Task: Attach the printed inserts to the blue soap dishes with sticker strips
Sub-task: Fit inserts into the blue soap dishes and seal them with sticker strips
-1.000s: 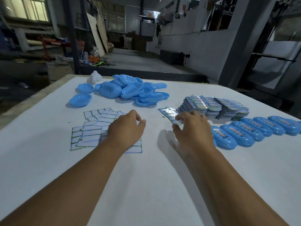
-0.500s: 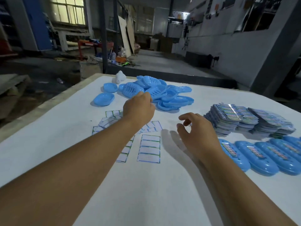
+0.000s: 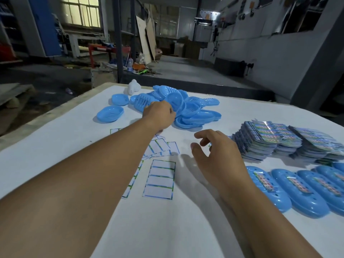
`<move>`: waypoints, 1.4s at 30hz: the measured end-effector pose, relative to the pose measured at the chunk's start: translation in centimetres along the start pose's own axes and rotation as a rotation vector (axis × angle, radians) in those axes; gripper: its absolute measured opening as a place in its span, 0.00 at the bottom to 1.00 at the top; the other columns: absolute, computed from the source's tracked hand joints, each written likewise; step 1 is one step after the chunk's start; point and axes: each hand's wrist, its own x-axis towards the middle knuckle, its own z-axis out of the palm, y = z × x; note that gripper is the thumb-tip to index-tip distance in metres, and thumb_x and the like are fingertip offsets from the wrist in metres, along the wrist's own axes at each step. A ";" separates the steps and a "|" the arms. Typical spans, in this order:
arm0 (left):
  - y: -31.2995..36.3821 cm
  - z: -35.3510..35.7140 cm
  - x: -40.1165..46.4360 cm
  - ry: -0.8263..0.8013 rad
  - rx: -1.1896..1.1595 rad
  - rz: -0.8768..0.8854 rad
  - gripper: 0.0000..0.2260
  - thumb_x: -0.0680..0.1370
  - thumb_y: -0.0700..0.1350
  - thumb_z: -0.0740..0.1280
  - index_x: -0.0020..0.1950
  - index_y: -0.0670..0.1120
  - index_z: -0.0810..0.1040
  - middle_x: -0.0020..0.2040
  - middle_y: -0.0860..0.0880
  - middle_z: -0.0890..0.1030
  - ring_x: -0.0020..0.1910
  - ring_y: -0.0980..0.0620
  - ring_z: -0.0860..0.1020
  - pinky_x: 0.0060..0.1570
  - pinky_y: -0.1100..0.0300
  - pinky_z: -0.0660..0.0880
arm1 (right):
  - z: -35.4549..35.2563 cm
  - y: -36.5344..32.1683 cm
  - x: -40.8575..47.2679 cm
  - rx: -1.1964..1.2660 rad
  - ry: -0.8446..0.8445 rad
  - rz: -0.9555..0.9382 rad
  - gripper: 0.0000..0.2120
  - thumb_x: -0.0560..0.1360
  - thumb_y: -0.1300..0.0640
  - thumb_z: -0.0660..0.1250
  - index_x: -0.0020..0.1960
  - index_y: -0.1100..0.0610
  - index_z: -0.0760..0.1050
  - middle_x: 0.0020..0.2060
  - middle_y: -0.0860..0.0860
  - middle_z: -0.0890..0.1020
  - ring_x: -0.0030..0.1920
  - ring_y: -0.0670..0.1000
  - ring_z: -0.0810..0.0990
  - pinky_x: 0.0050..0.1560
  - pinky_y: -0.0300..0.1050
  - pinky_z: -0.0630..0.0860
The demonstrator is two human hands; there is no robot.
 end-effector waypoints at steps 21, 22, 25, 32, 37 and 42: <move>-1.4 -3.0 -2.0 0.122 -0.561 -0.306 0.16 0.84 0.45 0.55 0.36 0.46 0.67 0.34 0.48 0.69 0.32 0.52 0.66 0.30 0.57 0.61 | -0.3 0.1 -0.2 0.058 -0.064 0.060 0.11 0.78 0.50 0.68 0.60 0.46 0.78 0.45 0.41 0.77 0.44 0.44 0.73 0.47 0.44 0.70; -1.7 -3.3 -2.3 0.123 -0.645 -0.357 0.14 0.83 0.46 0.55 0.39 0.46 0.70 0.36 0.48 0.70 0.33 0.51 0.67 0.31 0.58 0.63 | -0.3 0.1 -0.2 0.063 -0.066 0.061 0.11 0.78 0.50 0.68 0.60 0.46 0.78 0.45 0.41 0.77 0.44 0.43 0.73 0.47 0.43 0.69; -2.6 -4.1 -3.8 0.105 -0.848 -0.446 0.11 0.83 0.47 0.55 0.47 0.46 0.74 0.43 0.43 0.75 0.40 0.46 0.73 0.41 0.55 0.70 | -0.4 0.1 -0.3 0.077 -0.062 0.065 0.11 0.78 0.51 0.68 0.60 0.47 0.78 0.45 0.41 0.77 0.43 0.40 0.73 0.47 0.42 0.68; -1.5 -4.5 -8.4 0.029 -0.956 -0.408 0.12 0.83 0.46 0.57 0.45 0.47 0.76 0.41 0.45 0.77 0.37 0.48 0.76 0.39 0.56 0.73 | -0.9 -0.2 -0.7 0.108 -0.085 0.005 0.29 0.76 0.49 0.72 0.73 0.39 0.66 0.65 0.43 0.72 0.59 0.44 0.75 0.60 0.44 0.72; -0.2 -3.5 -11.2 -0.118 -0.971 -0.383 0.12 0.83 0.45 0.59 0.49 0.46 0.81 0.47 0.43 0.83 0.44 0.45 0.83 0.47 0.51 0.80 | -1.0 -0.3 -1.1 0.202 -0.215 -0.115 0.36 0.73 0.48 0.75 0.76 0.38 0.62 0.75 0.41 0.65 0.73 0.42 0.66 0.71 0.49 0.69; 0.4 -3.6 -12.4 -0.065 -0.835 -0.289 0.15 0.84 0.49 0.58 0.48 0.47 0.83 0.42 0.48 0.83 0.41 0.48 0.80 0.38 0.58 0.73 | -1.2 -0.1 -1.1 0.165 -0.276 -0.089 0.35 0.67 0.39 0.76 0.72 0.40 0.69 0.61 0.33 0.76 0.57 0.36 0.74 0.56 0.38 0.72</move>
